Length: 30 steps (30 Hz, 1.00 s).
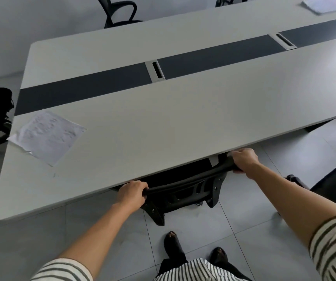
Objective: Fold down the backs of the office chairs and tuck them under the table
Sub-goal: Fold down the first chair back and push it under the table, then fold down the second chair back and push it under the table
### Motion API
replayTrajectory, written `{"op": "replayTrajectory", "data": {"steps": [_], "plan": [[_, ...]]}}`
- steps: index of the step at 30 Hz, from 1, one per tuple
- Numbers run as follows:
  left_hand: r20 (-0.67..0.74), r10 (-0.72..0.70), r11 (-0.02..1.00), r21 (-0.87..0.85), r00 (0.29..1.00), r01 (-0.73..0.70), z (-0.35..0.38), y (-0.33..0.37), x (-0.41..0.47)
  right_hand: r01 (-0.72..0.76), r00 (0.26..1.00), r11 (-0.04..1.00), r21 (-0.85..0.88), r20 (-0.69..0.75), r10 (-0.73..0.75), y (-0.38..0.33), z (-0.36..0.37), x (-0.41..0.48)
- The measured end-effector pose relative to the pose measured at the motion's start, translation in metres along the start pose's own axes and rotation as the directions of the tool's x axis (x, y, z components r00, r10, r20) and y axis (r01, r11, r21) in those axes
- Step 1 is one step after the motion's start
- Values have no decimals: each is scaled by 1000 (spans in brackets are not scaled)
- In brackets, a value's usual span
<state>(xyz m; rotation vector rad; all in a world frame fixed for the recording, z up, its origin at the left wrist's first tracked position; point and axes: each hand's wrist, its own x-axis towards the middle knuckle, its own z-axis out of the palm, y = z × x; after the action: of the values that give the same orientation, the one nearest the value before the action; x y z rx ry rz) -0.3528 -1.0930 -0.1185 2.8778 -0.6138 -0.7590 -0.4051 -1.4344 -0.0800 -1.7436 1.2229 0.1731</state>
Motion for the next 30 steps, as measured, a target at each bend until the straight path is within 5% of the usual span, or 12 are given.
{"op": "replayTrajectory", "data": {"steps": [3, 7, 13, 19, 30], "plan": [[64, 48, 999, 6, 997, -48, -6, 7, -5, 17, 989, 994, 111, 147, -33, 7, -15, -10], [-28, 144, 989, -32, 989, -145, -22, 44, -20, 91, 985, 966, 243, 122, -124, 55, -50, -18], [-206, 311, 928, -144, 928, -343, -18, 139, -50, 3, 996, 995, 99, 93, -12, 189, -106, -46], [-14, 369, 909, -204, 929, -364, 30, 241, -66, -54, 998, 974, -221, -40, 47, 330, -174, -89], [236, 500, 865, -188, 833, -465, 91, 411, -55, -244, 910, 969, -24, -351, 221, 453, -289, -135]]}}
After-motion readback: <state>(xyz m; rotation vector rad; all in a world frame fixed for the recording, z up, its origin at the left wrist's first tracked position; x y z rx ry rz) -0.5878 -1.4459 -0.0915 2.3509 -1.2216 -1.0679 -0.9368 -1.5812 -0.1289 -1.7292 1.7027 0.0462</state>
